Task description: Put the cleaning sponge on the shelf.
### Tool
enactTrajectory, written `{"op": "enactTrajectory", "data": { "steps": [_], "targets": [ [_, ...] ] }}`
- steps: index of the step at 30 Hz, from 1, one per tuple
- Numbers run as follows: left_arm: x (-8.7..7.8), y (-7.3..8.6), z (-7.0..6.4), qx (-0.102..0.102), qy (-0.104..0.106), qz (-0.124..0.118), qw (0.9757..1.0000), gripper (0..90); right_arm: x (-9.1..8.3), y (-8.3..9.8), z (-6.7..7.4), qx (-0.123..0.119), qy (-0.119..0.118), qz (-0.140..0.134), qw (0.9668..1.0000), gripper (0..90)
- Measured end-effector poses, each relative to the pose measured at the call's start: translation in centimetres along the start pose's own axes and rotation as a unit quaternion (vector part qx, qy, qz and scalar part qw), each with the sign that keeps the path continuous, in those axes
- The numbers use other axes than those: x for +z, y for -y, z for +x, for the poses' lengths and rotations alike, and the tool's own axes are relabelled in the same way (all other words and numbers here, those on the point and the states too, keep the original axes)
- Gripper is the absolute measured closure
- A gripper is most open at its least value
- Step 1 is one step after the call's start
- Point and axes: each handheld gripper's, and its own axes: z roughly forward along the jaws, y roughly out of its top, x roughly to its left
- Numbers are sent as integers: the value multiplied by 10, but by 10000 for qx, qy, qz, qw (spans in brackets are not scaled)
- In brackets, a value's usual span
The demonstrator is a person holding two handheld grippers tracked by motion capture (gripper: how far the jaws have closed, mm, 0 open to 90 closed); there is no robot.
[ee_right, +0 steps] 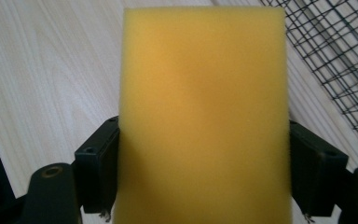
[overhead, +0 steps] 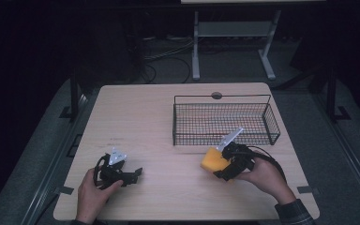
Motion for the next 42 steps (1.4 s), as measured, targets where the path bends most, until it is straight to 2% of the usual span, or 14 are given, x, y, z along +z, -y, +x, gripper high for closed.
{"op": "enactTrajectory", "data": {
  "steps": [21,42],
  "targets": [
    [0,0,0,12,-2,2,10000,129,-35,-12,-24,44,150,-150,9998,233],
    [0,0,0,12,-2,2,10000,129,-55,-25,-53,174,304,-172,9992,232]
  ]
}}
